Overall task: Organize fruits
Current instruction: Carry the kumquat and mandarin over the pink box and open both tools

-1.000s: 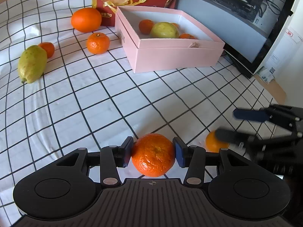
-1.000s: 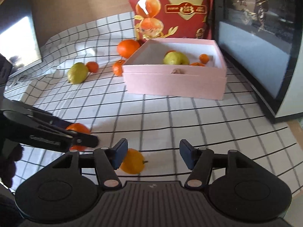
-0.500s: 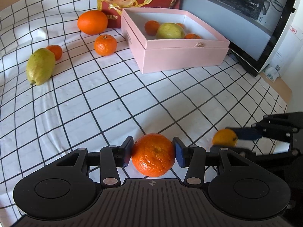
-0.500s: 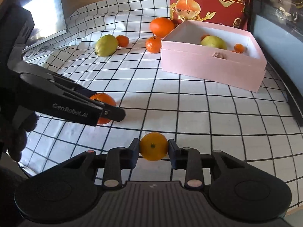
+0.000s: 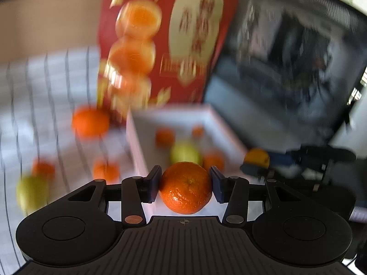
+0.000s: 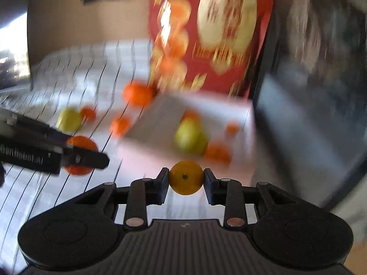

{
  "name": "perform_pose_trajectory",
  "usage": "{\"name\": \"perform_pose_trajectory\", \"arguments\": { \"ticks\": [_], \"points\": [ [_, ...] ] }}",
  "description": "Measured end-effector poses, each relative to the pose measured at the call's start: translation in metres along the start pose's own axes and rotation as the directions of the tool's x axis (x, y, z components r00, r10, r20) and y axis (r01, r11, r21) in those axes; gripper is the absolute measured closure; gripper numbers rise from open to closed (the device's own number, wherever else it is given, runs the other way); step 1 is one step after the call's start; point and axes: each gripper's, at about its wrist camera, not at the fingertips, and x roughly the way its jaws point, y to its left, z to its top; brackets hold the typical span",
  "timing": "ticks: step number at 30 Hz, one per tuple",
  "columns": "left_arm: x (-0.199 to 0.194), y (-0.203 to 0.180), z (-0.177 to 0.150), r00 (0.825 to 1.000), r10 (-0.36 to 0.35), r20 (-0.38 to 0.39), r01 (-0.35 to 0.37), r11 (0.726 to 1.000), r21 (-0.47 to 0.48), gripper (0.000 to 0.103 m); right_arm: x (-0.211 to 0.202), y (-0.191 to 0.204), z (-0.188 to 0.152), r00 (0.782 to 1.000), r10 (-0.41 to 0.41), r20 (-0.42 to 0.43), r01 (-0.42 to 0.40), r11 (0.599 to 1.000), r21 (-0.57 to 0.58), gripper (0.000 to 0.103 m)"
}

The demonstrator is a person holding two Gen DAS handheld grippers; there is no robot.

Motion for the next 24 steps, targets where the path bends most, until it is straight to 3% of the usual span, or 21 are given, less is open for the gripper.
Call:
{"name": "perform_pose_trajectory", "arguments": {
  "ticks": [4, 6, 13, 17, 19, 21, 24],
  "points": [
    [0.039, 0.006, 0.068, 0.999, -0.016, -0.048, 0.014, 0.999, -0.038, 0.052, 0.023, -0.023, 0.048, 0.999, -0.044, 0.027, 0.045, 0.997, -0.06, 0.072],
    [0.061, 0.005, 0.08, 0.997, -0.006, -0.071, 0.002, 0.999, -0.053, 0.052, 0.042, -0.034, 0.067, 0.999, -0.05, -0.005, 0.049, 0.996, -0.075, 0.071],
    [0.121, 0.01, 0.05, 0.988, -0.016, -0.151, -0.003, 0.992, -0.129, 0.052, 0.101, -0.069, 0.074, 0.996, -0.042, -0.079, 0.041, 0.999, -0.026, 0.071],
    [0.123, 0.018, 0.043, 0.989, -0.017, -0.149, -0.008, 0.986, -0.169, 0.052, 0.124, -0.073, 0.063, 0.991, 0.01, -0.136, -0.009, 1.0, 0.008, 0.071],
    [0.117, 0.022, 0.044, 0.99, -0.025, -0.139, 0.001, 0.985, -0.172, 0.052, 0.129, -0.07, 0.06, 0.989, 0.023, -0.143, -0.022, 1.0, 0.008, 0.065],
    [0.105, 0.025, 0.046, 0.994, -0.019, -0.111, 0.0, 0.985, -0.172, 0.052, 0.129, -0.066, 0.058, 0.99, 0.026, -0.137, -0.026, 1.0, 0.005, 0.045],
    [0.079, 0.03, 0.04, 0.999, 0.023, -0.033, -0.029, 0.986, -0.166, 0.052, 0.128, -0.059, 0.057, 0.993, 0.023, -0.116, -0.023, 1.0, 0.002, 0.041]
  ]
}}
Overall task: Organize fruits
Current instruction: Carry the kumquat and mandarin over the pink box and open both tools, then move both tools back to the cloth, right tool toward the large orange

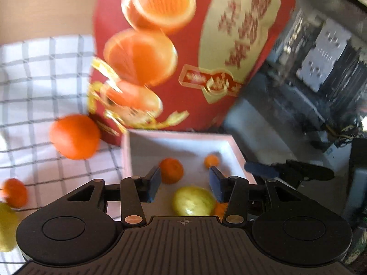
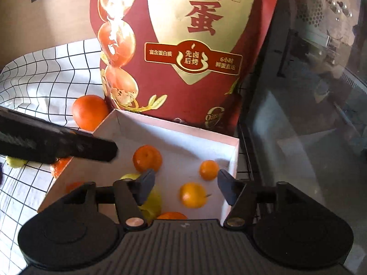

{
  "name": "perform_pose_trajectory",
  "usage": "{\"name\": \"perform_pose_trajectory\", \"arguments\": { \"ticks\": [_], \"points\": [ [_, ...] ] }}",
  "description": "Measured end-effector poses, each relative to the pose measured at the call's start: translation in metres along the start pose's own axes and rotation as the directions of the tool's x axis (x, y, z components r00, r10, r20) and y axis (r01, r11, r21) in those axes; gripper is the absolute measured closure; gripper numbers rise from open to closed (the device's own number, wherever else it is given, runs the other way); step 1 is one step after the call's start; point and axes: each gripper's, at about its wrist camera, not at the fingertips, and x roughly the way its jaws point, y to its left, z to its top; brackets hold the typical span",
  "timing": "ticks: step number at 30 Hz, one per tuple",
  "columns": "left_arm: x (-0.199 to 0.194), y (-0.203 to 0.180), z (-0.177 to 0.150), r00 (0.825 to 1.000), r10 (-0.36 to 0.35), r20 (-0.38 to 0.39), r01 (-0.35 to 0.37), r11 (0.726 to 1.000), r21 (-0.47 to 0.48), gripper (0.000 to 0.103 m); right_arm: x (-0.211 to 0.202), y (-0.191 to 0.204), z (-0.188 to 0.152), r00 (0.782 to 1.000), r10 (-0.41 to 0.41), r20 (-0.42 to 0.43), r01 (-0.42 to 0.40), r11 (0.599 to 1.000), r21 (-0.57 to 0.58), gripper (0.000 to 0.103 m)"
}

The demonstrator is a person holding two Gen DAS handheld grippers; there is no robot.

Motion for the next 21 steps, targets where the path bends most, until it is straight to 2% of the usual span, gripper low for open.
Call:
{"name": "perform_pose_trajectory", "arguments": {
  "ticks": [4, 7, 11, 14, 16, 18, 21],
  "points": [
    [-0.042, 0.019, -0.027, 0.991, 0.082, 0.102, -0.079, 0.996, -0.041, 0.052, -0.003, 0.014, 0.0, 1.0, -0.013, 0.022, 0.013, 1.0, -0.012, 0.037],
    [-0.073, 0.044, -0.057, 0.979, 0.151, 0.138, -0.136, 0.984, -0.112, 0.052, -0.009, 0.028, 0.002, 0.998, -0.029, 0.059, 0.03, 0.999, -0.017, 0.032],
    [-0.109, 0.084, -0.084, 0.963, 0.253, 0.096, -0.233, 0.956, -0.181, 0.052, -0.018, 0.056, 0.008, 0.998, 0.008, 0.069, -0.007, 1.0, -0.027, 0.032],
    [-0.135, 0.117, -0.1, 0.939, 0.337, 0.064, -0.314, 0.92, -0.237, 0.052, -0.021, 0.082, 0.015, 0.997, 0.038, 0.07, -0.035, 0.998, -0.046, 0.032],
    [-0.149, 0.135, -0.107, 0.931, 0.359, 0.063, -0.33, 0.903, -0.274, 0.052, -0.021, 0.104, 0.02, 0.996, 0.06, 0.068, -0.055, 0.996, -0.07, 0.032],
    [-0.157, 0.146, -0.109, 0.928, 0.367, 0.057, -0.339, 0.899, -0.278, 0.052, -0.02, 0.128, 0.024, 0.994, 0.085, 0.063, -0.078, 0.992, -0.101, 0.032],
    [-0.162, 0.15, -0.104, 0.937, 0.342, 0.065, -0.324, 0.925, -0.198, 0.052, -0.015, 0.151, 0.031, 0.99, 0.136, 0.033, -0.132, 0.985, -0.113, 0.032]
  ]
}}
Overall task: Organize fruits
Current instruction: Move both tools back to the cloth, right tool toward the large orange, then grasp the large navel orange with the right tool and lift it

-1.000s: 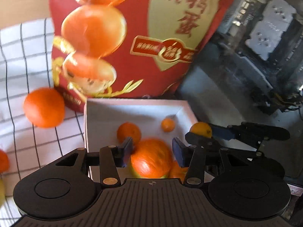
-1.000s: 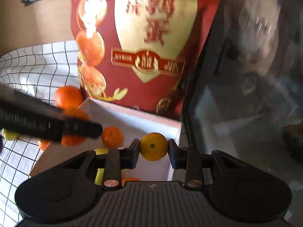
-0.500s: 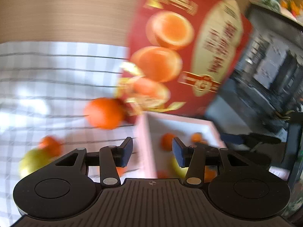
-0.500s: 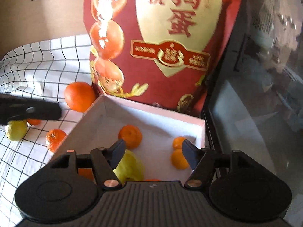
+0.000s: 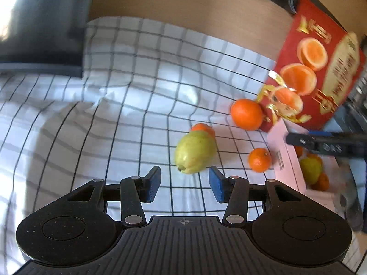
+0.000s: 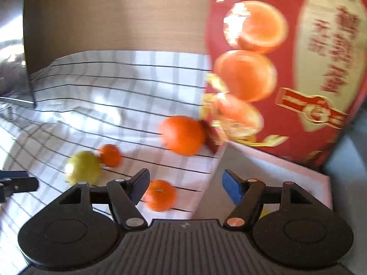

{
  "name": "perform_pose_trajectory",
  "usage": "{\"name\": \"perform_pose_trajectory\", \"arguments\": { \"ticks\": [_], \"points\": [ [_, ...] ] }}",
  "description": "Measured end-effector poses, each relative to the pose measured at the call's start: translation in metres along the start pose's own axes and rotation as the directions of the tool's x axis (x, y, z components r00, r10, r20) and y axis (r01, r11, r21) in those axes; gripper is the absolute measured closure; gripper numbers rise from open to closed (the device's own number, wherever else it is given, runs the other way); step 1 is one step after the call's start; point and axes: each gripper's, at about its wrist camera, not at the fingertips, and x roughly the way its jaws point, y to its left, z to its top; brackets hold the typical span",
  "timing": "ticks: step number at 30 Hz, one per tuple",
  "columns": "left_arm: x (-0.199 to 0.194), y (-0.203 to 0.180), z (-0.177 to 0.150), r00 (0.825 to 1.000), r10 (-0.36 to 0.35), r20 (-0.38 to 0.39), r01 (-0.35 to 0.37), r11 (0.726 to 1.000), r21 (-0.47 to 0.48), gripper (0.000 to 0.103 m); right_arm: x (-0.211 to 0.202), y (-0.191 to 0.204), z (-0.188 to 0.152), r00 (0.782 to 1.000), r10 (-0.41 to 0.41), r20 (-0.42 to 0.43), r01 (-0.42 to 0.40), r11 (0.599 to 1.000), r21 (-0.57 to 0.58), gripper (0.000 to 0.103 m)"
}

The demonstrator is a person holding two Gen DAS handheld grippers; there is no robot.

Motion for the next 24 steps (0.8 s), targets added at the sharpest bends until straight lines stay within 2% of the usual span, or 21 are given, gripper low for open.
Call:
{"name": "perform_pose_trajectory", "arguments": {
  "ticks": [3, 8, 15, 20, 24],
  "points": [
    [-0.003, -0.006, 0.005, 1.0, -0.018, 0.013, 0.017, 0.997, 0.071, 0.052, 0.008, 0.013, 0.006, 1.0, 0.008, -0.012, -0.008, 1.0, -0.007, 0.032],
    [-0.002, -0.001, 0.001, 0.999, -0.039, 0.017, 0.037, 0.996, 0.083, 0.052, 0.018, 0.02, 0.015, 0.999, 0.007, -0.037, -0.008, 1.0, -0.02, 0.032],
    [0.001, 0.028, -0.016, 0.999, -0.048, -0.025, 0.049, 0.999, 0.018, 0.052, 0.047, -0.006, 0.043, 0.988, 0.08, -0.135, -0.06, 0.988, 0.144, 0.033],
    [0.007, 0.043, -0.03, 0.996, -0.061, -0.062, 0.06, 0.998, -0.024, 0.052, 0.072, -0.016, 0.053, 0.974, 0.062, -0.218, -0.024, 0.984, 0.175, 0.033],
    [0.009, 0.052, -0.034, 0.995, -0.066, -0.075, 0.063, 0.997, -0.047, 0.052, 0.083, 0.004, 0.058, 0.982, -0.026, -0.185, 0.045, 0.994, 0.1, 0.033]
  ]
}}
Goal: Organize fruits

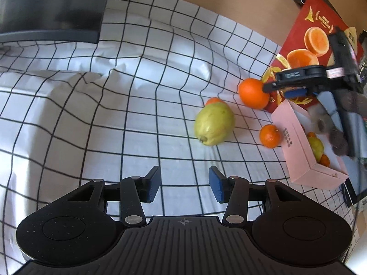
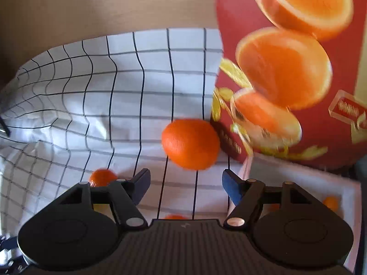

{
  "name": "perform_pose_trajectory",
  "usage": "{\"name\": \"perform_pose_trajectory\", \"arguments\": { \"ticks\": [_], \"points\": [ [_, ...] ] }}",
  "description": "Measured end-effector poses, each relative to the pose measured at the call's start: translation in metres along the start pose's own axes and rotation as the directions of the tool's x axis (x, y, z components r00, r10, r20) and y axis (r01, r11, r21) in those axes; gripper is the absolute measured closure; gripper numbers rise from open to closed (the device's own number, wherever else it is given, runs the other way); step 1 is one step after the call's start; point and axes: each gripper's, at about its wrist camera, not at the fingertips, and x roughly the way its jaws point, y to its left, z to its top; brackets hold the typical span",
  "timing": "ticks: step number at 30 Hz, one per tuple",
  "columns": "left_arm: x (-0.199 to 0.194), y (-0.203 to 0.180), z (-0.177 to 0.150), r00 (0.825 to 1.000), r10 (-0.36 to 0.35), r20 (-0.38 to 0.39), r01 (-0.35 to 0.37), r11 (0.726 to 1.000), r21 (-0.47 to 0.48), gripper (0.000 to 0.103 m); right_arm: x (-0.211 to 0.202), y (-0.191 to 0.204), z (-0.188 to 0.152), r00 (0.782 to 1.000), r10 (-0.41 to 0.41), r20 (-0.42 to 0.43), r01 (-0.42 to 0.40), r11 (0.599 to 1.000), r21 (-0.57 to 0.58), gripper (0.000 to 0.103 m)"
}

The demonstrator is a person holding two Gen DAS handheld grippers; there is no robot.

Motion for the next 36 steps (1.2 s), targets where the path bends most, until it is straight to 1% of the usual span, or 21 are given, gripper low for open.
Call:
{"name": "perform_pose_trajectory", "arguments": {
  "ticks": [3, 5, 7, 10, 12, 13, 14, 16, 19, 21, 23, 26, 29, 31, 33, 36],
  "points": [
    [-0.004, 0.006, -0.001, 1.0, 0.002, 0.0, -0.002, 1.0, -0.006, 0.052, 0.012, 0.021, 0.006, 0.993, -0.1, 0.068, 0.106, 0.99, -0.093, 0.03],
    [-0.008, 0.009, -0.001, 1.0, 0.008, -0.003, -0.008, 1.0, -0.004, 0.052, 0.028, 0.038, 0.008, 0.977, -0.182, 0.114, 0.2, 0.963, -0.182, 0.028],
    [-0.014, 0.013, -0.001, 1.0, 0.022, 0.002, -0.022, 1.0, -0.002, 0.052, 0.049, 0.052, 0.009, 0.962, -0.244, 0.123, 0.269, 0.923, -0.276, 0.028],
    [-0.023, 0.02, -0.002, 0.999, 0.043, 0.012, -0.043, 0.999, -0.02, 0.052, 0.08, 0.065, 0.003, 0.948, -0.306, 0.085, 0.313, 0.862, -0.399, 0.027],
    [-0.026, 0.025, -0.003, 0.998, 0.056, 0.014, -0.056, 0.998, -0.035, 0.052, 0.093, 0.068, -0.003, 0.93, -0.358, 0.089, 0.358, 0.819, -0.449, 0.028],
    [-0.028, 0.028, -0.004, 0.998, 0.066, 0.013, -0.065, 0.997, -0.042, 0.052, 0.098, 0.067, -0.004, 0.926, -0.368, 0.082, 0.363, 0.812, -0.458, 0.028],
    [-0.028, 0.03, -0.005, 0.997, 0.072, 0.012, -0.072, 0.996, -0.049, 0.052, 0.099, 0.064, -0.003, 0.927, -0.365, 0.08, 0.361, 0.819, -0.446, 0.029],
    [-0.028, 0.033, -0.007, 0.997, 0.08, 0.006, -0.08, 0.995, -0.066, 0.052, 0.098, 0.058, 0.003, 0.936, -0.348, 0.049, 0.336, 0.847, -0.412, 0.03],
    [-0.024, 0.032, -0.01, 0.997, 0.074, -0.004, -0.074, 0.994, -0.08, 0.052, 0.093, 0.053, 0.004, 0.948, -0.319, 0.017, 0.298, 0.863, -0.408, 0.031],
    [-0.021, 0.027, -0.012, 0.998, 0.068, -0.013, -0.069, 0.995, -0.076, 0.052, 0.081, 0.048, 0.002, 0.968, -0.249, -0.025, 0.224, 0.905, -0.361, 0.031],
    [-0.017, 0.019, -0.012, 0.998, 0.056, -0.02, -0.057, 0.996, -0.064, 0.052, 0.063, 0.042, -0.001, 0.986, -0.156, -0.054, 0.134, 0.948, -0.287, 0.031],
    [-0.013, 0.009, -0.014, 0.999, 0.043, -0.023, -0.044, 0.998, -0.05, 0.052, 0.025, 0.044, -0.013, 0.998, -0.053, -0.03, 0.044, 0.972, -0.232, 0.031],
    [-0.009, 0.001, -0.015, 0.998, 0.047, -0.03, -0.049, 0.998, -0.045, 0.052, -0.025, 0.049, -0.035, 0.998, 0.069, 0.013, -0.064, 0.974, -0.216, 0.031],
    [-0.006, -0.006, -0.016, 0.999, 0.039, -0.036, -0.04, 0.999, -0.035, 0.052, -0.051, 0.059, -0.05, 0.992, 0.124, 0.026, -0.116, 0.972, -0.206, 0.031],
    [-0.003, -0.015, -0.016, 0.999, 0.026, -0.04, -0.027, 1.0, -0.012, 0.052, -0.072, 0.065, -0.072, 0.986, 0.164, 0.023, -0.157, 0.971, -0.179, 0.031],
    [0.002, -0.029, -0.015, 0.999, 0.008, -0.052, -0.007, 1.0, 0.029, 0.052, -0.086, 0.06, -0.108, 0.981, 0.194, -0.006, -0.193, 0.972, -0.132, 0.031]
  ]
}}
